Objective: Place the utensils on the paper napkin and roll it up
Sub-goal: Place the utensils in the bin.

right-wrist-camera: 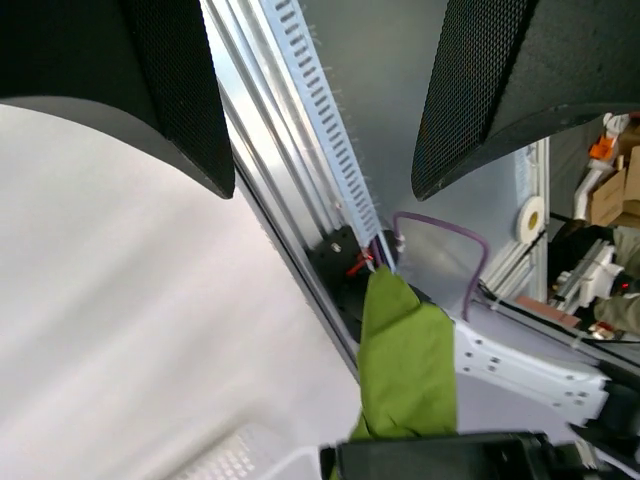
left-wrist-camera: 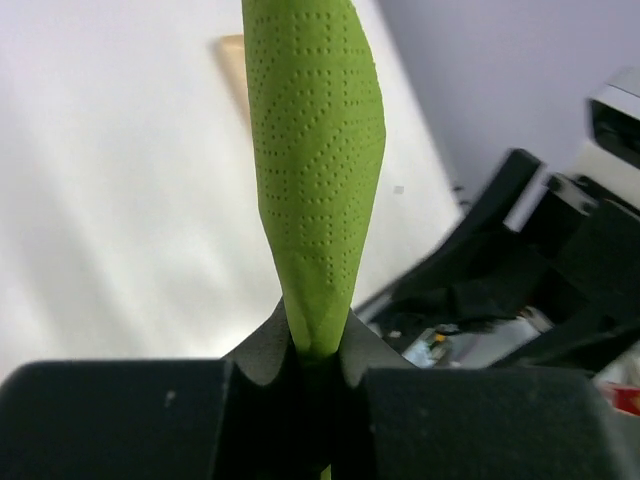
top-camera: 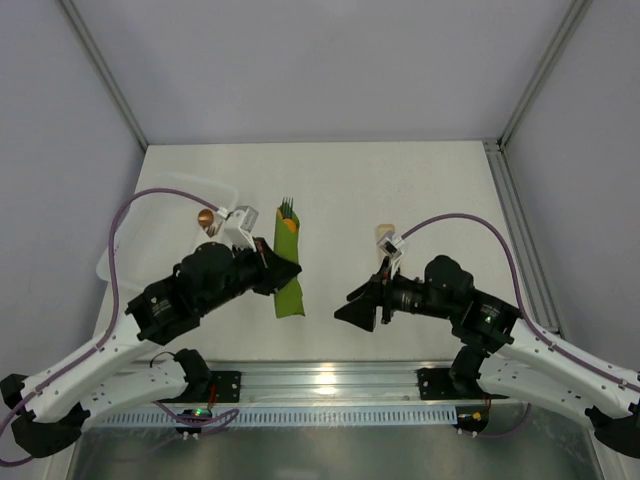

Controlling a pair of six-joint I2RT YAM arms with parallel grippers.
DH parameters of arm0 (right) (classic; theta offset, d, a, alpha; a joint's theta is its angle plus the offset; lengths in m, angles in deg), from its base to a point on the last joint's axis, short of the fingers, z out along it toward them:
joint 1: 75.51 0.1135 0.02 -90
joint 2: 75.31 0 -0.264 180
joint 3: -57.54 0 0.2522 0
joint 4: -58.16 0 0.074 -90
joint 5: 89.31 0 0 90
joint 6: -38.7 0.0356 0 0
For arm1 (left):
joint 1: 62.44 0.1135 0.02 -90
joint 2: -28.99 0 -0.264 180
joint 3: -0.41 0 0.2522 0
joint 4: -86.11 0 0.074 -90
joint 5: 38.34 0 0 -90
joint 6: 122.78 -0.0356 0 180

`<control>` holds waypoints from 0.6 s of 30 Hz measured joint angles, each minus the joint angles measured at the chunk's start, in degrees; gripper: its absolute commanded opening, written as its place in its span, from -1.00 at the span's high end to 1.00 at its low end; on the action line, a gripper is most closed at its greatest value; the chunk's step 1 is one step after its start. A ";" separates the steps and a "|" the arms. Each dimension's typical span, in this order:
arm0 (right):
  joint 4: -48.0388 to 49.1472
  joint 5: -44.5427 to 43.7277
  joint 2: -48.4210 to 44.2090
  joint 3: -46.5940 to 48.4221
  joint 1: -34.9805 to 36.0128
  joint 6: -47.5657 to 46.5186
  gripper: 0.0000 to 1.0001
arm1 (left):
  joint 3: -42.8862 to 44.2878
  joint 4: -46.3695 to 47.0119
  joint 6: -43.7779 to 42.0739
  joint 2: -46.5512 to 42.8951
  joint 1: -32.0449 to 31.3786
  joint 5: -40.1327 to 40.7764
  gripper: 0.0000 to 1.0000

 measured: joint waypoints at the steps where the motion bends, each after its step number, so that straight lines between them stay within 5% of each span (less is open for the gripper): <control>1: -1.77 -1.07 -0.20 0.00 0.00 -0.11 -0.50 | 1.86 -3.50 -1.22 1.11 1.44 0.31 1.00; 14: -17.33 -7.52 0.46 2.21 0.00 -4.07 -0.49 | 20.72 -33.09 -17.81 19.17 38.05 2.75 1.00; 18: -22.01 -7.58 3.80 5.09 0.00 -5.79 -0.50 | 27.30 -37.27 -23.74 26.53 43.04 8.79 1.00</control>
